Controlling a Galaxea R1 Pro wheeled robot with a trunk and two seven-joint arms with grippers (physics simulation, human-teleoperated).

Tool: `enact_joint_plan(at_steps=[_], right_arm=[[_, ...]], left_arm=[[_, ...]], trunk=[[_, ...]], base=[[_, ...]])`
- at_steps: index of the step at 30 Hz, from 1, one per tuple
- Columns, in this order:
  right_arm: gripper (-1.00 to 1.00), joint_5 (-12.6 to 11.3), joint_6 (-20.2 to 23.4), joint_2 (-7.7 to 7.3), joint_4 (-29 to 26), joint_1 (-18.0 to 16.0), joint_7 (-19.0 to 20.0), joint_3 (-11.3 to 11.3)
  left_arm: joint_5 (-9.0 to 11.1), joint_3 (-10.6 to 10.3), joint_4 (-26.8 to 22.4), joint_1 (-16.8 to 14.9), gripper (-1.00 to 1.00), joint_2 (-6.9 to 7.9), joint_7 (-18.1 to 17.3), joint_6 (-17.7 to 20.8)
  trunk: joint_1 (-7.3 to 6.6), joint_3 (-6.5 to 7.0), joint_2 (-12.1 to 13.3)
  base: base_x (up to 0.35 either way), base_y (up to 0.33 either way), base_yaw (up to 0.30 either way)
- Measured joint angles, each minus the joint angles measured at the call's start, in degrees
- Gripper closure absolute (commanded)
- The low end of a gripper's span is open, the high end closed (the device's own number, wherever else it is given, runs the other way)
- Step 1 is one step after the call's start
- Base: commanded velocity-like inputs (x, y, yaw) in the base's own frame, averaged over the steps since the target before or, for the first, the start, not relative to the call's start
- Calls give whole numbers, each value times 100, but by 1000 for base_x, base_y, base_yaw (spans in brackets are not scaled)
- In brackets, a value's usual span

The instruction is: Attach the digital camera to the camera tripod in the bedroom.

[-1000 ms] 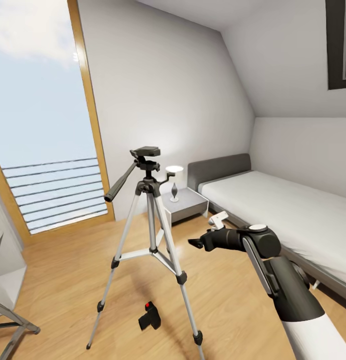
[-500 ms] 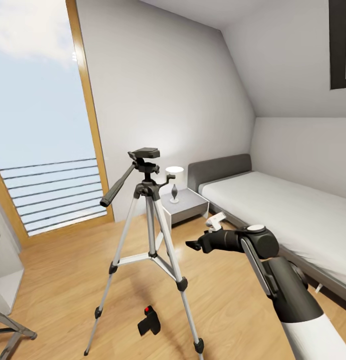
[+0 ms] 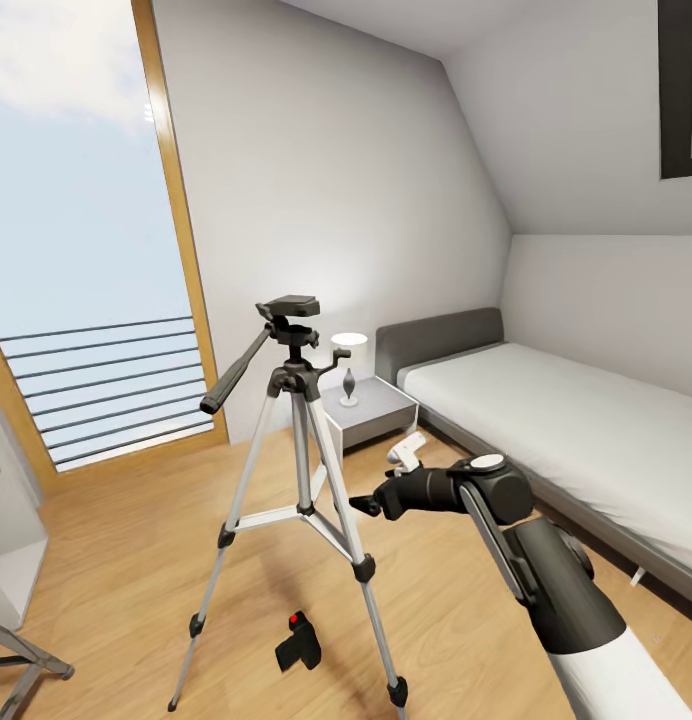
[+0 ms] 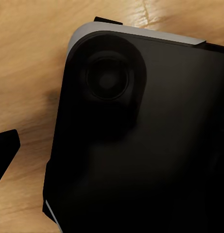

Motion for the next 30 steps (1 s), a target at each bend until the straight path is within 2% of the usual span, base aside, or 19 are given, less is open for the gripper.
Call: enact_joint_plan(at_steps=[14, 21, 29, 30], right_arm=[[-100, -6, 0, 49, 8, 0, 130, 41], [-100, 2, 0, 185, 19, 0, 98, 36], [-100, 5, 0, 277, 61, 0, 84, 34], [-100, 30, 1, 335, 122, 0, 81, 34]], left_arm=[[0, -1, 0, 0, -100, 0, 0, 0], [0, -1, 0, -1, -100, 0, 0, 4], [6, -1, 0, 0, -100, 7, 0, 28], [7, -1, 0, 0, -100, 6, 0, 32]], trunk=[[0, 0, 0], [0, 0, 0], [-2, 0, 0], [-2, 0, 0]], base=[[0, 0, 0], [1, 0, 0], [98, 0, 0], [211, 0, 0]])
